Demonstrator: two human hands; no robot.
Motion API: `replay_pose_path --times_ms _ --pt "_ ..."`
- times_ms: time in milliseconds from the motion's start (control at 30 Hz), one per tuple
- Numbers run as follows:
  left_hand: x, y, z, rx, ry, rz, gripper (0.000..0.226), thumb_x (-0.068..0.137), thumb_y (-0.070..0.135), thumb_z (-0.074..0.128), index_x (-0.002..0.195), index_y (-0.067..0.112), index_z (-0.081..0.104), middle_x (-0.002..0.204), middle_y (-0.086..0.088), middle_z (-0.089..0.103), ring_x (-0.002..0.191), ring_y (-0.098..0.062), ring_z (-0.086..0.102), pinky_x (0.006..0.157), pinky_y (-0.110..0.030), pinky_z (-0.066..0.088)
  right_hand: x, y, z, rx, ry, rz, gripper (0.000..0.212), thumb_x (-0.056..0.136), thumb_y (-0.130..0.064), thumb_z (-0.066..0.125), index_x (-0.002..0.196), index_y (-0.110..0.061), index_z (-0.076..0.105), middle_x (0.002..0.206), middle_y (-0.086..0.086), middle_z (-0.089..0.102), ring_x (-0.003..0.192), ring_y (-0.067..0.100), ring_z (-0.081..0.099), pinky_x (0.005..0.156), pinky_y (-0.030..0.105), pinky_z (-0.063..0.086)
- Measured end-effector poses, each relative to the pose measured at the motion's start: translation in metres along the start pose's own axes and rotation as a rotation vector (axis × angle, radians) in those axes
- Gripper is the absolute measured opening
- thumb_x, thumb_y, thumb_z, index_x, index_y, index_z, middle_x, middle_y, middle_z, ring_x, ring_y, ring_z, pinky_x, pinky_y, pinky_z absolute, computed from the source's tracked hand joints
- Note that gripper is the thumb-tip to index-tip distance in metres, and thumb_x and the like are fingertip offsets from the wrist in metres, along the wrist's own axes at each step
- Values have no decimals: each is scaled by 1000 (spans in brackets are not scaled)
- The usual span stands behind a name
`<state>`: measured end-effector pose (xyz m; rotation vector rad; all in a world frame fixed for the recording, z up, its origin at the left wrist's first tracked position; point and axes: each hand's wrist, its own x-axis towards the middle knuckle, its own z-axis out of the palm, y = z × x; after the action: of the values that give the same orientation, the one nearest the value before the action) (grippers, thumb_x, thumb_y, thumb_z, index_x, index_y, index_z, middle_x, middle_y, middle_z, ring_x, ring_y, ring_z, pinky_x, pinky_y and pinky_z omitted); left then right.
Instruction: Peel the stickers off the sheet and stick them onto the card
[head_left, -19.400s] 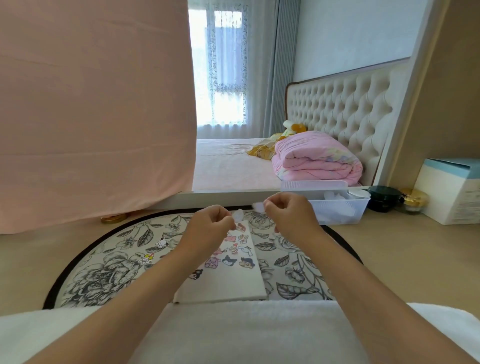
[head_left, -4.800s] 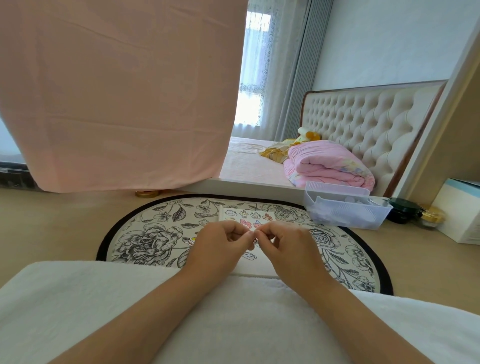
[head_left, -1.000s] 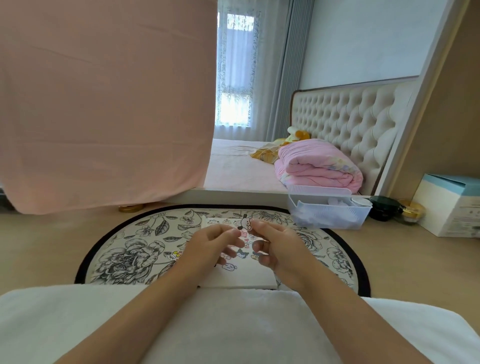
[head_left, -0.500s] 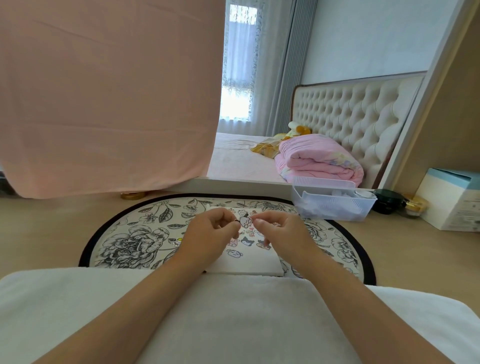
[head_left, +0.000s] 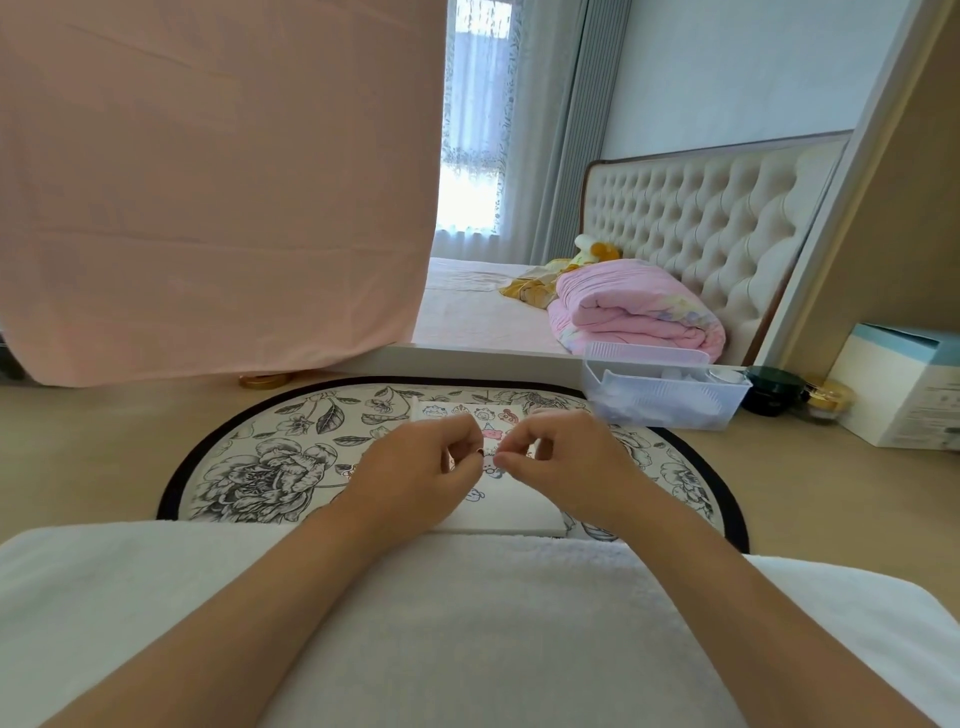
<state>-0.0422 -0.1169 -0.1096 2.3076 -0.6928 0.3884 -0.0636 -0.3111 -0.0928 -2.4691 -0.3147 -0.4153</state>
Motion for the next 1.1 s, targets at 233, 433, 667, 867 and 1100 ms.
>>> replay_pose_path --times_ms 233,433,667,867,1100 --pt "10 7 -8 -58 -120 -179 19 94 43 56 89 38 73 78 27 71 62 -1 62 67 -28 54 1 3 -6 -290 -42 -5 10 96 -38 61 86 -38 62 89 -21 62 79 -2 55 79 31 53" --pt "4 2 0 96 -145 -47 29 95 39 59 123 36 66 121 21 64 116 0 52 97 -24 41 8 6 -11 56 -170 238 13 99 -30 61 89 -25 66 77 -6 66 59 6 58 60 27 54" --pt "1 -18 5 267 -244 78 38 94 48 54 130 35 61 138 20 54 130 -8 40 112 -33 31 11 1 -8 40 -425 409 17 97 -32 65 85 -20 69 65 -8 55 58 6 47 55 20 35" --pt "2 -22 8 270 -236 91 39 94 47 54 130 35 60 139 20 53 132 -7 39 113 -32 27 18 -6 -4 -104 -451 405 25 94 -36 65 92 -12 75 82 0 66 73 15 57 71 29 48" --pt "2 -25 10 279 -231 101 39 94 48 53 130 36 60 139 20 53 131 -7 39 112 -31 26 17 -6 -2 -149 -429 383 25 95 -38 64 90 -17 76 79 -9 66 77 11 61 74 29 52"
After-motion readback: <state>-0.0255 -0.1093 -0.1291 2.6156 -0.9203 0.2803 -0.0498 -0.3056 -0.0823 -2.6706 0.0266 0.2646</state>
